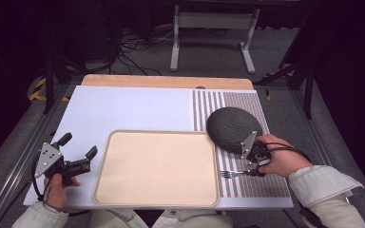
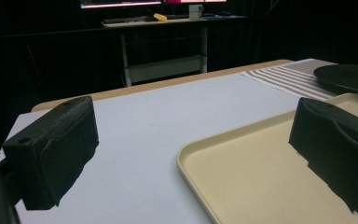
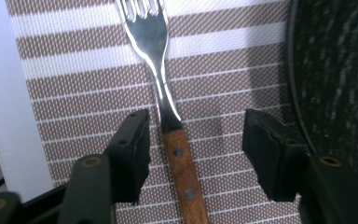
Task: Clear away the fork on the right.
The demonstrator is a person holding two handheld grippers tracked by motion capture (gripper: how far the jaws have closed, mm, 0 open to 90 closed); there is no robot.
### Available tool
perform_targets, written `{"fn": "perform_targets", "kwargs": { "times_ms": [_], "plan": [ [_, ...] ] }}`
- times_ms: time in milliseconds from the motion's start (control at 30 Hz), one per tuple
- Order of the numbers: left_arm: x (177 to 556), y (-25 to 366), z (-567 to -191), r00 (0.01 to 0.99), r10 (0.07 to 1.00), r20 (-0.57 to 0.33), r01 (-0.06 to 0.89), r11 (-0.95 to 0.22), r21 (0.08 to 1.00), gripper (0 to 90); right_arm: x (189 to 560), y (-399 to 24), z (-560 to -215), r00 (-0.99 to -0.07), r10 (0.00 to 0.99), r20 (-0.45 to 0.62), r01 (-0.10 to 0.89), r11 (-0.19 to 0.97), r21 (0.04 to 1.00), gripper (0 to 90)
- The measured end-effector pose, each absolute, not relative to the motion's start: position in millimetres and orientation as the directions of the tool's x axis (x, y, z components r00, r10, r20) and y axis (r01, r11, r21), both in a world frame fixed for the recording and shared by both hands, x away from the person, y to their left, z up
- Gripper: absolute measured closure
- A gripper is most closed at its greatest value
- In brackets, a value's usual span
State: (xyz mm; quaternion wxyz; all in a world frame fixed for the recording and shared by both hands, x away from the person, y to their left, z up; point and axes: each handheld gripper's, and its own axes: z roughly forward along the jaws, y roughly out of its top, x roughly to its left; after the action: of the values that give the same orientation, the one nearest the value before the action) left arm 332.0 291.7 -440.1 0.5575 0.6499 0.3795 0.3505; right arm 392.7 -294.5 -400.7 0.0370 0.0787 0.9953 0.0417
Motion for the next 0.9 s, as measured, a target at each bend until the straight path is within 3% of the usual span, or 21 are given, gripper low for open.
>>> {"fn": "perform_targets", "kwargs": {
  "times_ms": [433,900],
  "plan": [
    [332.1,291.5,-440.4,0.468,0.883,0.033,0.108,-0.094,0.99,1.9,394.8,-289.1,-412.3,-0.997,0.078,0.01,0.077,0.997,-0.02,74.7],
    [332.4,291.7,-440.5,0.467,0.884,0.03,0.105,-0.089,0.99,1.9,394.7,-286.6,-412.5,-1.0,0.023,0.006,0.023,0.999,-0.037,77.5]
  ]
}}
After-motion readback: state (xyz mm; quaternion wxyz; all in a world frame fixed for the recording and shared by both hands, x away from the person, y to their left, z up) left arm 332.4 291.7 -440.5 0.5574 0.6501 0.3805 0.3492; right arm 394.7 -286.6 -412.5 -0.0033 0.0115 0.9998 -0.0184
